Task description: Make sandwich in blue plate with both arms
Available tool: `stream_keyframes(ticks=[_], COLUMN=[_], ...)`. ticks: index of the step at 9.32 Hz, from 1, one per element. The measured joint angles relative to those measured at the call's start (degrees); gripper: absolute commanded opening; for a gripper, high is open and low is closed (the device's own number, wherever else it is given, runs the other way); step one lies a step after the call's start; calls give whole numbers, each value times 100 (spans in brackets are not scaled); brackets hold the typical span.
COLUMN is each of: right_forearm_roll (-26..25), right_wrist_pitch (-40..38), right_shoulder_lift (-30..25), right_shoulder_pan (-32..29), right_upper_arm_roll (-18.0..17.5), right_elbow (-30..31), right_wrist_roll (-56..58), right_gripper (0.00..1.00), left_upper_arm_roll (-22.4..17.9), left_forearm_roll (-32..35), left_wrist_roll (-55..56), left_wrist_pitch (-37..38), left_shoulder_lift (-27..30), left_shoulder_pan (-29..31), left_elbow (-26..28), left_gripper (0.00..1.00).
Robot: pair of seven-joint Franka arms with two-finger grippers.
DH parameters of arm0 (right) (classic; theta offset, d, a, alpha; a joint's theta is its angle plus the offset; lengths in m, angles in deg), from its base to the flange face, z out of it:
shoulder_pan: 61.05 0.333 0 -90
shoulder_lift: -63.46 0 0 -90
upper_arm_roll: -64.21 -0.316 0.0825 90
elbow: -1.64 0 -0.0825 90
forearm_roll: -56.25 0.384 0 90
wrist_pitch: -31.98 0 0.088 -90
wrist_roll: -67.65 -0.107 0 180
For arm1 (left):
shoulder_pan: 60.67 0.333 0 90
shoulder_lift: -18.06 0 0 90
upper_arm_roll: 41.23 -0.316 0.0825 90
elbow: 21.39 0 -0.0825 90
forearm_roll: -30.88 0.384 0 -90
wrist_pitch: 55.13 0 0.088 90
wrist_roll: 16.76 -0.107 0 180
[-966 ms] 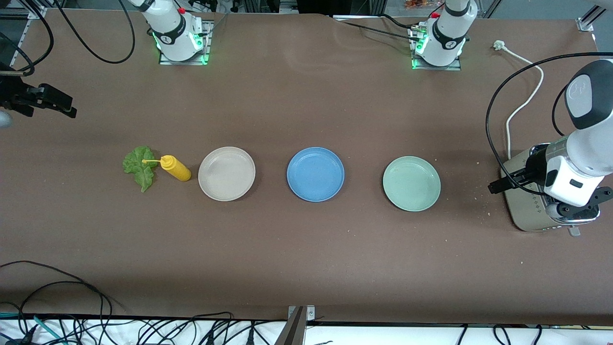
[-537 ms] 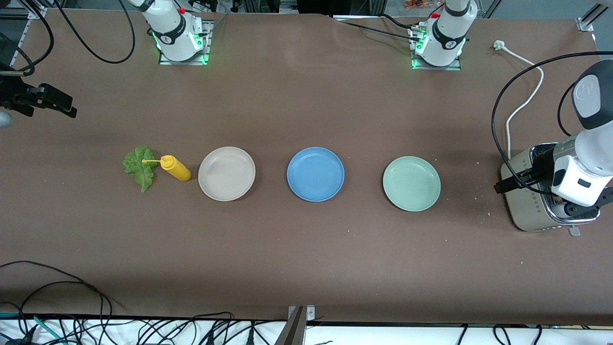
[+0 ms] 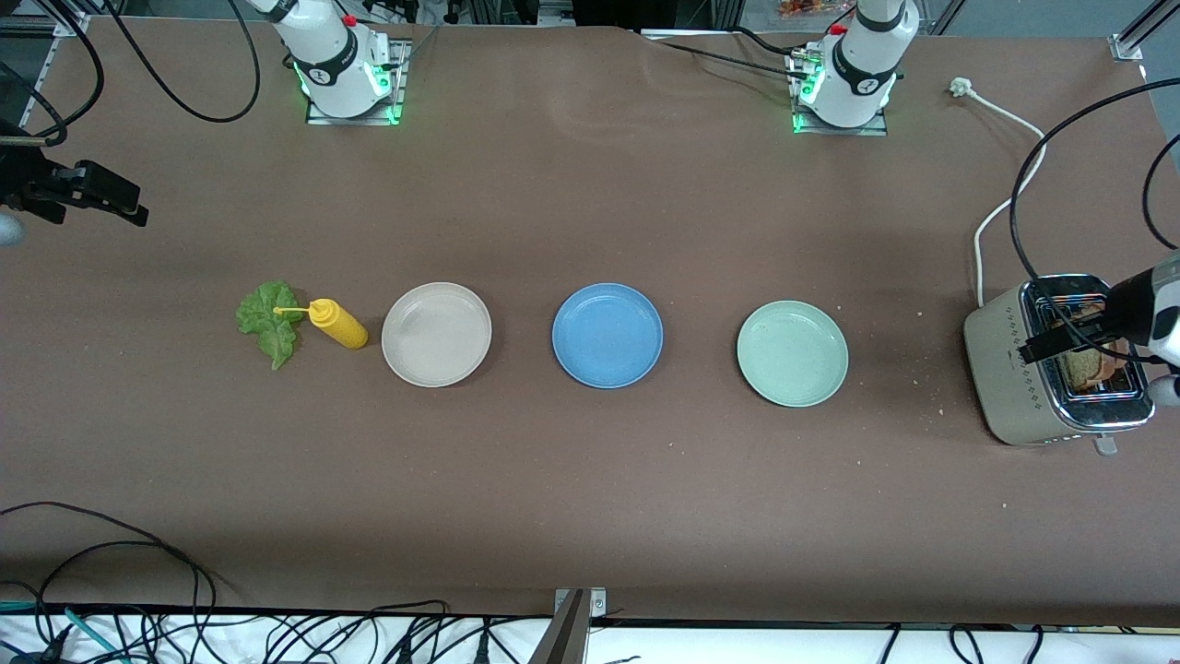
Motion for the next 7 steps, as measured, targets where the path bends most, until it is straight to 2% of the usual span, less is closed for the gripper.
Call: stream_keyframes(ticks=[7], right_forearm_roll=[0], right_wrist_pitch=[-5], right_shoulder_lift=[0], right_shoulder_pan=[0], right_upper_arm_roll=[-2], right_elbow=[0], right_wrist_roll=[0], right_gripper=[100], left_upper_arm_roll=[45], left_forearm_roll=[0], left_wrist_roll=[166], left_wrist_pitch=[125], left_shoulder_lift=[16], left_shoulder_pan=[-400], left_elbow=[44], left_gripper=[100])
